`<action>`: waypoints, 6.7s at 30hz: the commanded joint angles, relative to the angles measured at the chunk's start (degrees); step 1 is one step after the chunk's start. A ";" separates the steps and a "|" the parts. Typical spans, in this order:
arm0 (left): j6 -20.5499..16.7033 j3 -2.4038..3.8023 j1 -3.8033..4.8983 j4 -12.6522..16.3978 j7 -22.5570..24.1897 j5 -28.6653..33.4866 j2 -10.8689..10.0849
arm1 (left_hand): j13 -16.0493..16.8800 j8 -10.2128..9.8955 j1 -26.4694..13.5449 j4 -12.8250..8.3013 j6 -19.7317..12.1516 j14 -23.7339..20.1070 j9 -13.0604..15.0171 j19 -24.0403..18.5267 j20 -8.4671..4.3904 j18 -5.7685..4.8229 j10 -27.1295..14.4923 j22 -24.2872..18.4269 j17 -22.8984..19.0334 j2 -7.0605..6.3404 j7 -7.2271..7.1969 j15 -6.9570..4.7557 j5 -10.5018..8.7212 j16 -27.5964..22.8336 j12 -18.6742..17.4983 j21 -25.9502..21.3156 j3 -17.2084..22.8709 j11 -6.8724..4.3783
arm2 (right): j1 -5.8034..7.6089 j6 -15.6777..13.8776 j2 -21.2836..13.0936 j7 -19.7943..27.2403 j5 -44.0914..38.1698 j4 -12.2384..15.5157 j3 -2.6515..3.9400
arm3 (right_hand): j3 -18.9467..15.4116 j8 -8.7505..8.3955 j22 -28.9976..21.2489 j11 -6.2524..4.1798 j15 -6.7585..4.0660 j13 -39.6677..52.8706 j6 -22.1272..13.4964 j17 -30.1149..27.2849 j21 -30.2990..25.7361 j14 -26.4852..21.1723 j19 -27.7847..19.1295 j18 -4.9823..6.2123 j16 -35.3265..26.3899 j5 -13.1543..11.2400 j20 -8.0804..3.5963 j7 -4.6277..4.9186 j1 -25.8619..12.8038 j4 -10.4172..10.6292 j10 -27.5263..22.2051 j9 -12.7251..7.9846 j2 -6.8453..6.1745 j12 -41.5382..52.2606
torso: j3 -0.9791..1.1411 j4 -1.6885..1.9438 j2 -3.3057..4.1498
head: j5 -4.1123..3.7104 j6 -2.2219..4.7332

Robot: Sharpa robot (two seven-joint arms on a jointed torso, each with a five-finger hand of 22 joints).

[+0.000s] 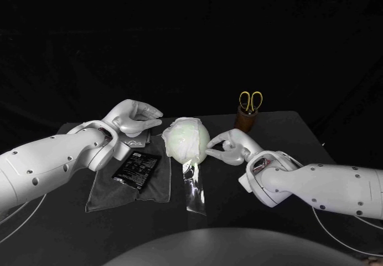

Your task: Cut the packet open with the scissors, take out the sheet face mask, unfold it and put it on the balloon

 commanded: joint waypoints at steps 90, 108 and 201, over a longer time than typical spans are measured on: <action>-4.81 -0.20 -1.39 4.98 0.67 8.92 -3.08 | 0.05 0.23 0.80 0.44 1.78 2.47 -0.53 2.90 -0.12 -0.85 3.15 -3.33 -1.46 0.23 1.06 -0.82 -0.15 -0.13 -2.48 -2.82 -0.81 -0.87 | -3.02 -4.30 7.35 -13.70 -32.97 -5.64 0.49 | 2.06 4.45 3.67 -4.36 -4.04 15.06 8.81 15.10 2.21 6.21 3.47 -0.09 0.29 -1.57 -3.50 -4.97 3.72 1.03 5.97 2.37 0.81 0.40 | 0.10 -0.11 -0.04 | -0.43 0.01; -4.73 -0.20 -1.39 5.16 0.59 10.10 -3.13 | 0.03 0.18 0.96 0.46 1.73 2.57 -0.62 3.09 -0.13 -0.82 3.20 -3.57 -1.57 0.42 1.13 -0.83 -0.15 -0.13 -2.73 -3.00 -0.66 -0.86 | -3.00 -4.35 5.74 -7.94 -27.47 -3.94 0.62 | 8.76 5.11 4.20 -4.06 -4.06 15.06 7.20 15.10 2.01 6.21 3.47 -0.19 0.29 -1.53 -3.96 -4.39 -2.40 1.12 5.97 4.38 -3.35 0.40 | 0.07 -0.08 -0.06 | -0.34 0.01; -3.35 -0.36 -1.40 6.17 0.05 13.92 -4.32 | 0.02 0.07 0.96 0.60 1.59 2.67 -0.76 3.18 -0.12 -0.86 3.29 -3.98 -1.75 0.56 1.27 -0.81 -0.15 -0.16 -3.11 -3.40 -0.59 -0.80 | -4.14 1.91 10.38 -21.72 -51.05 -8.59 2.09 | 1.27 7.24 0.79 -3.81 -3.69 12.28 3.80 15.10 -5.21 6.21 1.25 0.89 0.29 -1.59 -3.31 -4.24 7.65 4.85 4.24 13.30 -0.63 -4.21 | 0.10 -0.08 -0.02 | 0.03 0.01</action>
